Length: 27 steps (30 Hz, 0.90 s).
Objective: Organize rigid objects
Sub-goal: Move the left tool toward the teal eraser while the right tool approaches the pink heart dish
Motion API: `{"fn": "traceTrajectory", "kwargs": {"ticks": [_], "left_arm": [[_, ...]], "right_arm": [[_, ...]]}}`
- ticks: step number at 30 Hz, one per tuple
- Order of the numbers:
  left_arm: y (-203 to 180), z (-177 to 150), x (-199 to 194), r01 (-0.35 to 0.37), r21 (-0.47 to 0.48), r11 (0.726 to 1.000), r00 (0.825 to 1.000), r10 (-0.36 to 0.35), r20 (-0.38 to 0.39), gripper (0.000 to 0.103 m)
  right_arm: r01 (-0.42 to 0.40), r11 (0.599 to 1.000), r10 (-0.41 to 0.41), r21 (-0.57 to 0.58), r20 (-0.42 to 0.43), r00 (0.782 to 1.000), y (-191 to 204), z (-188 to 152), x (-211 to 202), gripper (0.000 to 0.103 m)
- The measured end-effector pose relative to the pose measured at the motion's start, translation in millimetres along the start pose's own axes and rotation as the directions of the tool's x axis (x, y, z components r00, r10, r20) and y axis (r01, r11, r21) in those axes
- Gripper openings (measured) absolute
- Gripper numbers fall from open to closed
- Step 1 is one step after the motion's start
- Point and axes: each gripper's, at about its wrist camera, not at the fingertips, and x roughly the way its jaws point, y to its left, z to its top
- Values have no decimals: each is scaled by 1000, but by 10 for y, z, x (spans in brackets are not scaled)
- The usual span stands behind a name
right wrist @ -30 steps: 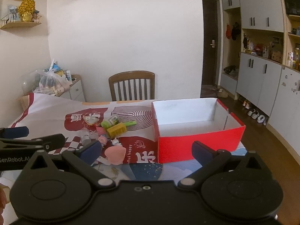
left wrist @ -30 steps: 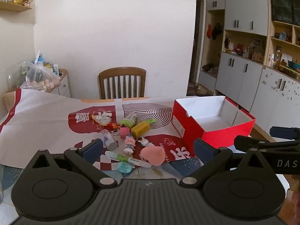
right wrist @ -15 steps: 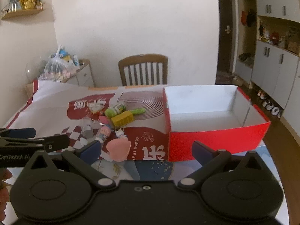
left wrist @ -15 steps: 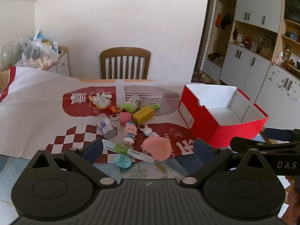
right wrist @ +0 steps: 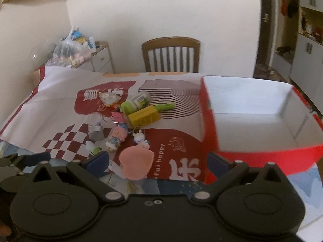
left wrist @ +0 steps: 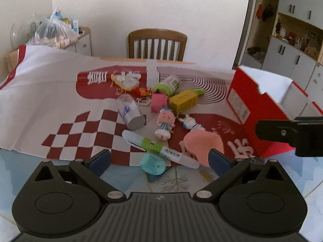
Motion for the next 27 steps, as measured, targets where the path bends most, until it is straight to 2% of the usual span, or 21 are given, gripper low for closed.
{"fn": "traceTrajectory", "kwargs": {"ticks": [7,10,12,14,17,23,27], "left_arm": [[20,-102,369,-26,13,1000,999,27,-47,102],[15,-133,476,-31,15,999,998,32,-56,102],[14,-152,517,-32,18,999,998,33,-54,102],[10,-173,539,-35,31,999,998,37,-52,98],[9,-186,574,-38,45,998,998,41,-57,93],[11,-172,592,-37,76,996,998,41,-51,84],[4,-142,623,-37,96,995,998,42,-51,71]], "right_arm": [[-37,998,31,-52,-103,994,3,48,525,100],[-16,996,5,-85,-130,991,57,34,681,102],[-38,994,22,-103,-151,988,101,34,752,97],[-77,993,60,-86,-187,981,125,39,820,97],[-67,989,41,-131,-195,980,202,29,903,94],[-76,989,44,-127,-241,969,184,14,1069,83],[-75,987,38,-141,-247,968,202,-1,1132,79]]}}
